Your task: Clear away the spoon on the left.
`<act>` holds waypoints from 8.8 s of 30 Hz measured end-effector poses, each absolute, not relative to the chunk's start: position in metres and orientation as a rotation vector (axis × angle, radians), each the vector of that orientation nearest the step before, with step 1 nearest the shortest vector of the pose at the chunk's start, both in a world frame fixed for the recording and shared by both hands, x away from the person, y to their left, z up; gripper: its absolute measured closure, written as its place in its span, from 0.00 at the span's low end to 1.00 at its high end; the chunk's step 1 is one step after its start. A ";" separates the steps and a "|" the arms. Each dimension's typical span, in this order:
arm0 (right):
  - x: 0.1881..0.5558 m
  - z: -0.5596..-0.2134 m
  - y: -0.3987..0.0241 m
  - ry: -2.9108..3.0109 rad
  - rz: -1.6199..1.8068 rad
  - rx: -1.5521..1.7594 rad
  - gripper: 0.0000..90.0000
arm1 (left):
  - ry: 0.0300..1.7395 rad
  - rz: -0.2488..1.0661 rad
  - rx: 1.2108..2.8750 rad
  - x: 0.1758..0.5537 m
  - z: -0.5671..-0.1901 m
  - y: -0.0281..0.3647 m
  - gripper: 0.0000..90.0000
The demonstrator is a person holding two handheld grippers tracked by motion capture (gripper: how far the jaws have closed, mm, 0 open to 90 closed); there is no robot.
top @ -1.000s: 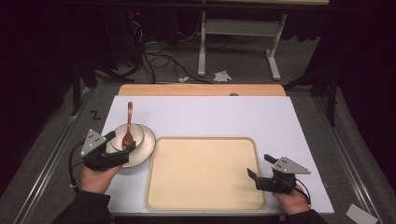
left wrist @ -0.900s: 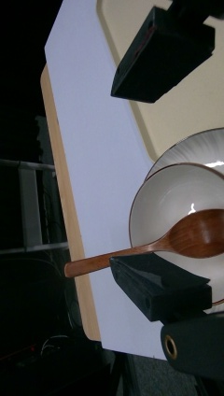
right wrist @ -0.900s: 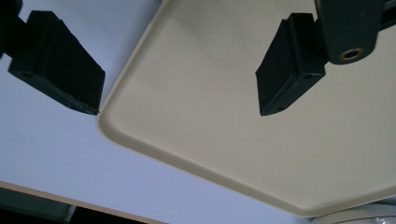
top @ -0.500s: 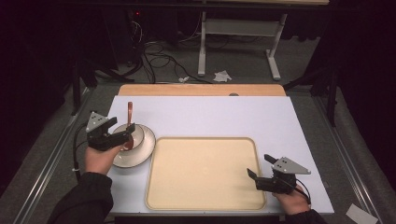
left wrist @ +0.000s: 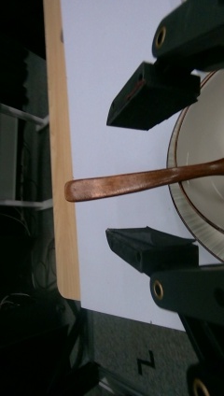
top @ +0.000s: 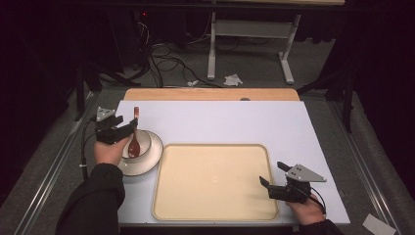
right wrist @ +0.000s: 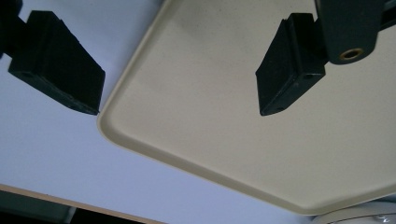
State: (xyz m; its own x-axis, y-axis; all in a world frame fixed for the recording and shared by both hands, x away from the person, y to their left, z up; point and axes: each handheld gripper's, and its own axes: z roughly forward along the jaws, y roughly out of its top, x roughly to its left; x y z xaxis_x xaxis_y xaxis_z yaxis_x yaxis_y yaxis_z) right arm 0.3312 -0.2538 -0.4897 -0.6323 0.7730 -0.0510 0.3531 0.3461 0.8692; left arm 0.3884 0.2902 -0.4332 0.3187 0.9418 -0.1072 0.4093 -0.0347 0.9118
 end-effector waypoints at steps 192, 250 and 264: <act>0.329 -0.490 -0.251 2.159 1.229 0.991 0.19 | 1.185 0.543 1.829 0.294 -0.449 0.222 1.00; 0.331 -0.491 -0.253 2.159 1.223 0.992 0.19 | 1.427 0.741 1.740 0.299 -0.453 0.297 0.79; 0.331 -0.491 -0.252 2.159 1.220 0.977 0.18 | 1.444 0.711 1.769 0.295 -0.459 0.299 0.83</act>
